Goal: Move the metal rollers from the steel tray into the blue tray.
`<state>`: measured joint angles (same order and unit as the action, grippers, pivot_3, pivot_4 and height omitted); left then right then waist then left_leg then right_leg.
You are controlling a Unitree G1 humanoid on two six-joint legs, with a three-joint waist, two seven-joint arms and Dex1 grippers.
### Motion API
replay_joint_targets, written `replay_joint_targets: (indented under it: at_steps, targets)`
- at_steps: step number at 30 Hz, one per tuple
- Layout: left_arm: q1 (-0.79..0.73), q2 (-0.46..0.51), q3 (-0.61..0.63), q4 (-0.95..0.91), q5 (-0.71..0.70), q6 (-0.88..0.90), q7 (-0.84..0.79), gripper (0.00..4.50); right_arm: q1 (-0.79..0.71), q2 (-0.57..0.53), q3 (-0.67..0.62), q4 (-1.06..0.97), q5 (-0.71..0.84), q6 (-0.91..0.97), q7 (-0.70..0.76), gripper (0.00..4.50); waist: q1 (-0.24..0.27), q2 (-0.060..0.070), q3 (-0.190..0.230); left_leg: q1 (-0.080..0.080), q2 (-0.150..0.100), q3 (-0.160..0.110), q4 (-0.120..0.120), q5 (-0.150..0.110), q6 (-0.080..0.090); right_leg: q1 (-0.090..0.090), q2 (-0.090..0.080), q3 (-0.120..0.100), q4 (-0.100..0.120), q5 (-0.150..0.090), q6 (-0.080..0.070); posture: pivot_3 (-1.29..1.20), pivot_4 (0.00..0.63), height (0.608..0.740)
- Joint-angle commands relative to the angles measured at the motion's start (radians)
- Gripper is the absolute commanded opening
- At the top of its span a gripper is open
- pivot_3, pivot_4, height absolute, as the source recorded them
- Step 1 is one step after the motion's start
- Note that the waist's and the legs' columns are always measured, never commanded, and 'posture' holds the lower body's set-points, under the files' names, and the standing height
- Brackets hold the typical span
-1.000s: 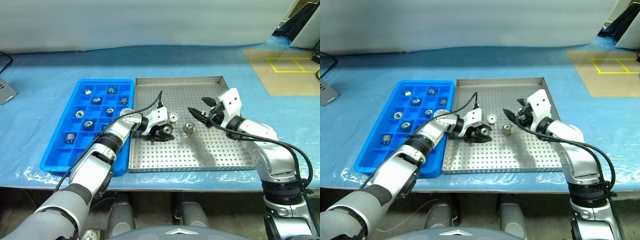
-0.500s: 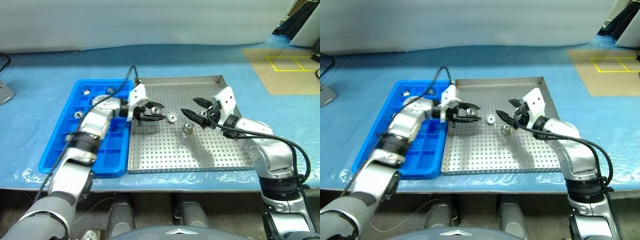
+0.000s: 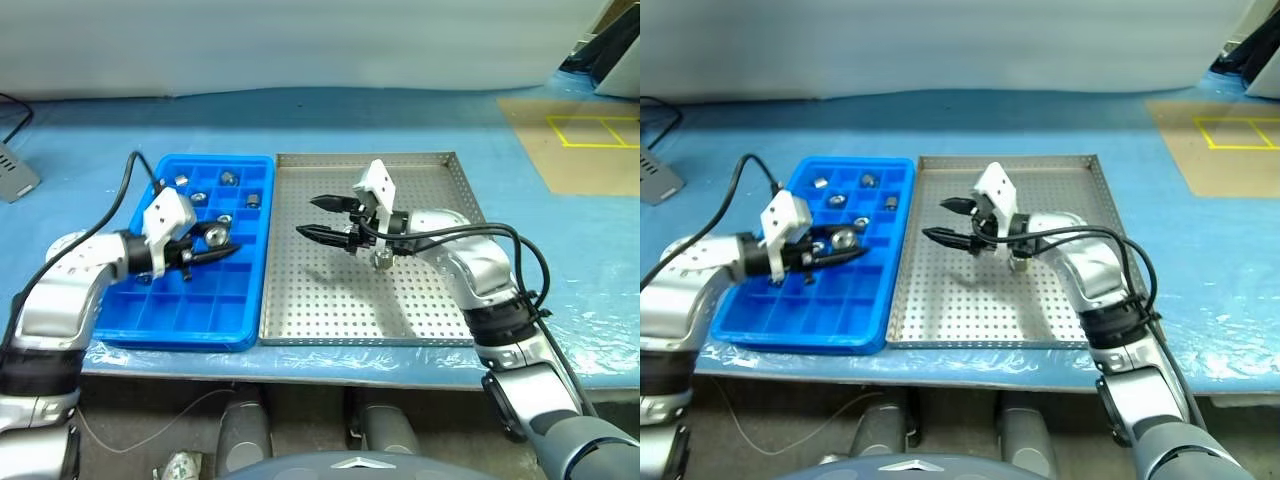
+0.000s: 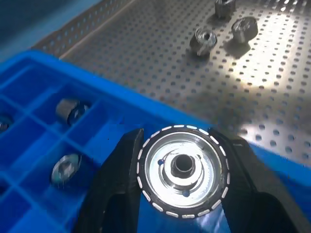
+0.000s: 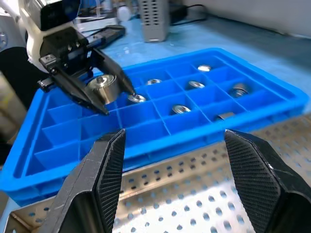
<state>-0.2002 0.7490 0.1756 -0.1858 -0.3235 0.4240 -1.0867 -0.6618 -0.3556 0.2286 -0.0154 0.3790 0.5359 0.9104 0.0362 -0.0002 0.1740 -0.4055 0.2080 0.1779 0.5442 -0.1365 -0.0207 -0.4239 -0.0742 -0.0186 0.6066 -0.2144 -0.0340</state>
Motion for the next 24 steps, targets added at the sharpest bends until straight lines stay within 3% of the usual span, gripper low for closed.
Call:
replay_joint_targets:
  at_steps: [1, 9, 18, 24]
  targets:
    - [0.113, 0.025, 0.11, -0.148, -0.051, 0.041, 0.049, 1.74, -0.058, 0.028, 0.035, 0.042, -0.003, -0.055, 0.082, 3.34, 0.016, 0.0, 0.0, 0.0, 0.0, 0.0, -0.001, 0.0, -0.001, 0.0, 0.0, -0.001, 0.0, -0.001, -0.001, 0.12, 0.15, 0.74]
    - [0.369, -0.024, 0.22, -0.29, -0.058, 0.078, 0.191, 1.74, -0.124, 0.084, 0.069, 0.141, -0.006, -0.086, 0.206, 3.34, 0.082, -0.001, 0.0, 0.0, 0.001, -0.003, -0.003, 0.001, -0.002, 0.001, -0.001, -0.004, 0.001, -0.003, -0.002, 0.27, 0.15, 0.74]
    - [0.416, -0.048, 0.187, -0.281, -0.059, 0.049, 0.254, 1.74, -0.151, 0.107, 0.065, 0.191, -0.038, -0.122, 0.239, 3.34, 0.118, -0.001, 0.0, 0.0, 0.001, -0.004, -0.003, 0.002, -0.003, 0.001, -0.001, -0.004, 0.002, -0.003, -0.001, 0.28, 0.15, 0.74]
    - [0.396, -0.017, 0.148, -0.192, -0.014, 0.0, 0.247, 3.69, -0.137, 0.102, 0.055, 0.181, -0.05, -0.119, 0.222, 3.34, 0.115, -0.001, 0.0, 0.001, 0.001, -0.004, -0.003, 0.002, -0.004, 0.001, 0.0, -0.004, 0.002, -0.003, -0.001, 0.23, 0.15, 0.74]
